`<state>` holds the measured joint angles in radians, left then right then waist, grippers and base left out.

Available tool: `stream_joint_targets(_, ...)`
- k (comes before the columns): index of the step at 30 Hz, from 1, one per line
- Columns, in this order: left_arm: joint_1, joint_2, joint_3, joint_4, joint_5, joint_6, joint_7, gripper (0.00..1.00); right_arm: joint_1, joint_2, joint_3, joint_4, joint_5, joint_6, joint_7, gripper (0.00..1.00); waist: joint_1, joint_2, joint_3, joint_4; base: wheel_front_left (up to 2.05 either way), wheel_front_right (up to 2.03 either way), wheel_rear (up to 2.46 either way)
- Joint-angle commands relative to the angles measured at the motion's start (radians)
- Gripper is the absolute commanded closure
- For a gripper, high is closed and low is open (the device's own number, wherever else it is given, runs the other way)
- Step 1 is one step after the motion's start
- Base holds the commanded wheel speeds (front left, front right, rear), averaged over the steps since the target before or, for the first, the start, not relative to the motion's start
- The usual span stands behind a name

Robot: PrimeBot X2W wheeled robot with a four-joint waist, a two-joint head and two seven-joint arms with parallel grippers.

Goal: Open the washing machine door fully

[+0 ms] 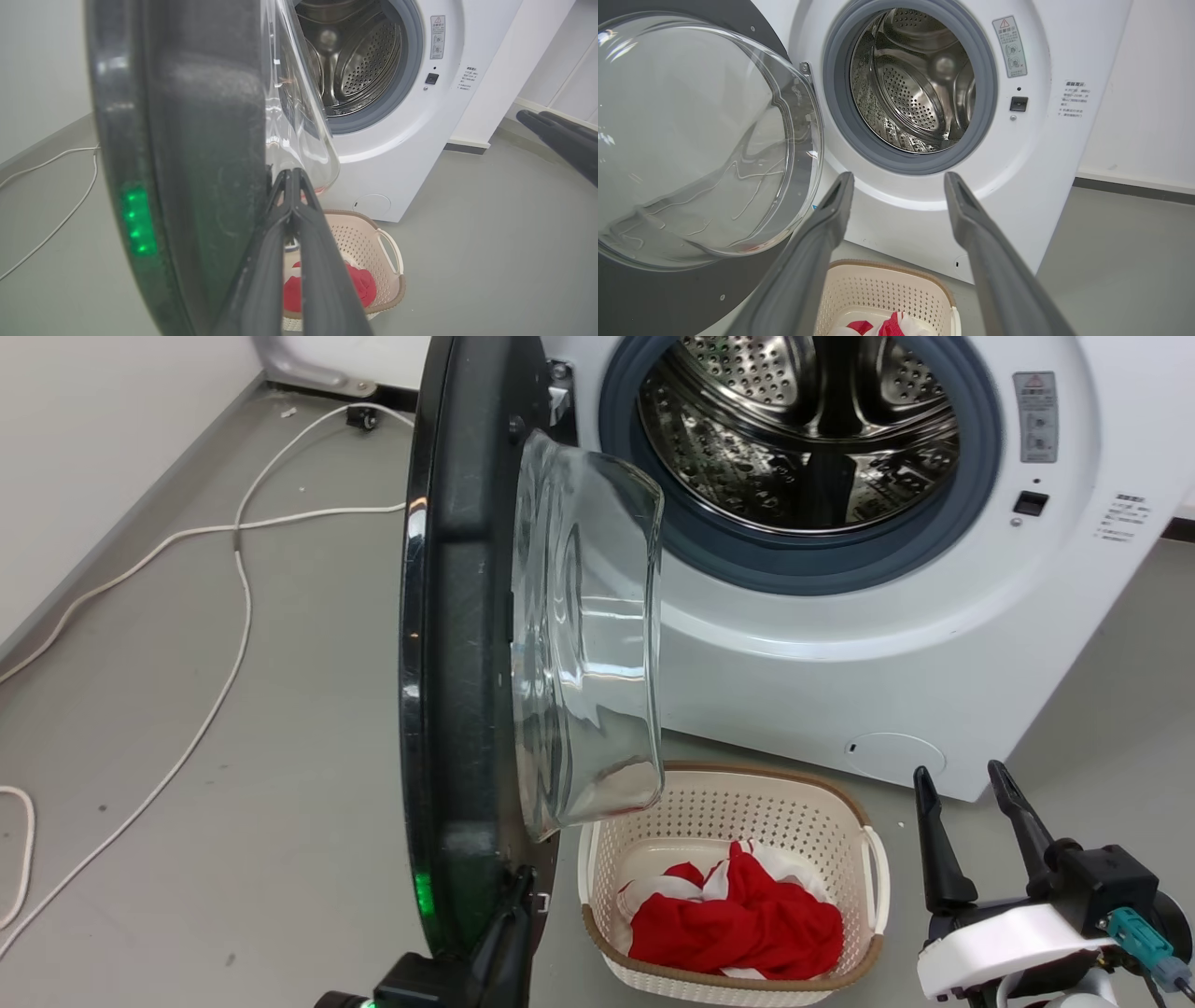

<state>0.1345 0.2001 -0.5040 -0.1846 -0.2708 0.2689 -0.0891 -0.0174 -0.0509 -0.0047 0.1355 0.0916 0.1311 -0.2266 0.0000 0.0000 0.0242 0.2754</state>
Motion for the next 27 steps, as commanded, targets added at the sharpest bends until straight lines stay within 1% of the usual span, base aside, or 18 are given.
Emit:
stream_joint_targets(1, -0.009, 0.007, 0.023, 0.011, -0.007, 0.012, -0.010, 1.00, 0.006, 0.002, 0.003, -0.004, 0.001, -0.001, 0.003, 0.00, 0.0000, 0.0000, 0.006, 0.019, 0.00, 0.00, 0.00)
stream_joint_targets(10, -0.058, 0.037, 0.127, 0.048, -0.038, 0.034, -0.067, 1.00, -0.008, 0.002, 0.001, -0.018, -0.005, -0.001, 0.016, 0.00, 0.0000, 0.0000, 0.034, 0.045, 0.00, 0.00, 0.00)
stream_joint_targets(17, -0.115, 0.066, 0.235, 0.091, -0.077, 0.056, -0.100, 1.00, -0.030, 0.002, 0.000, -0.030, -0.015, -0.001, 0.027, 0.00, 0.0000, 0.0000, 0.068, 0.044, 0.00, 0.00, 0.00)
stream_joint_targets(27, -0.219, 0.142, 0.420, 0.241, -0.170, 0.047, -0.133, 1.00, -0.056, 0.002, -0.009, -0.045, -0.030, -0.001, 0.035, 0.00, 0.0000, 0.0000, 0.121, 0.026, 0.00, 0.00, 0.00)
